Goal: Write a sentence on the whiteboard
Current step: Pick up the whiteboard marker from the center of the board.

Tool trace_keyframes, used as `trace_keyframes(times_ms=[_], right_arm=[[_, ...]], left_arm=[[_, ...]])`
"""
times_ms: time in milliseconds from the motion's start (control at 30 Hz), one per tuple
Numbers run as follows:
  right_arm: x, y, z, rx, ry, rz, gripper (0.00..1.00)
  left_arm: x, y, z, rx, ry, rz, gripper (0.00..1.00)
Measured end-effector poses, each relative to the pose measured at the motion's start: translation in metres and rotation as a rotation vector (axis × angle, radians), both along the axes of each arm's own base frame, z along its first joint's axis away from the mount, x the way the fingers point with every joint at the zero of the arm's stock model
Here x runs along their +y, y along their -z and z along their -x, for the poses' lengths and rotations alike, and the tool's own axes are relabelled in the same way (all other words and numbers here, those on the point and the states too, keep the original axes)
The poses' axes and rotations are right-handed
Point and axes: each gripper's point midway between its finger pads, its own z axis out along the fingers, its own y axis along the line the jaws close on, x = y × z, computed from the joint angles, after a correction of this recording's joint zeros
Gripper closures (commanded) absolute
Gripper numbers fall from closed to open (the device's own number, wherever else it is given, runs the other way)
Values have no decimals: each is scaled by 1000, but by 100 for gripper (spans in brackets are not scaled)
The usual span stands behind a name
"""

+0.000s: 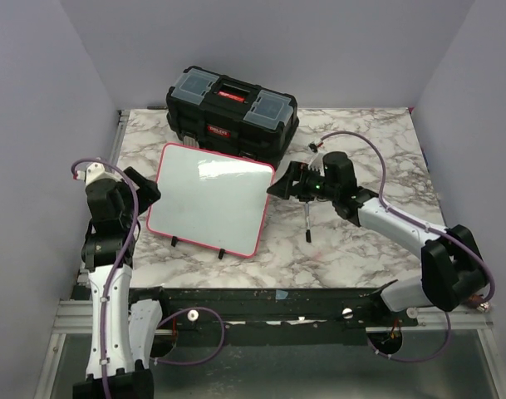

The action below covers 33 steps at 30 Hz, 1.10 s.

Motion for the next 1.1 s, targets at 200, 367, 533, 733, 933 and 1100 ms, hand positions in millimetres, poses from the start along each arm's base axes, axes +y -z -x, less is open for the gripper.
trace_keyframes(times_ms=[200,367,533,733,933,1100], right_arm=[[-53,25,-22,28,277,261,11],[-88,50,-28,86,409,453,21],[-101,94,-25,197,413,605,30],[-108,126,-17,272,398,721,39],[-106,141,-17,291,390,773,58],[-108,151,-17,304,384,808,82]], left_arm=[[-15,-3,7,-5,111,-2,21],[-36,2,25,4,240,-10,24],[-51,8,43,13,318,-9,28],[-60,10,52,-1,361,0,29],[-64,16,57,-8,379,7,32],[-67,17,59,-13,393,9,37]])
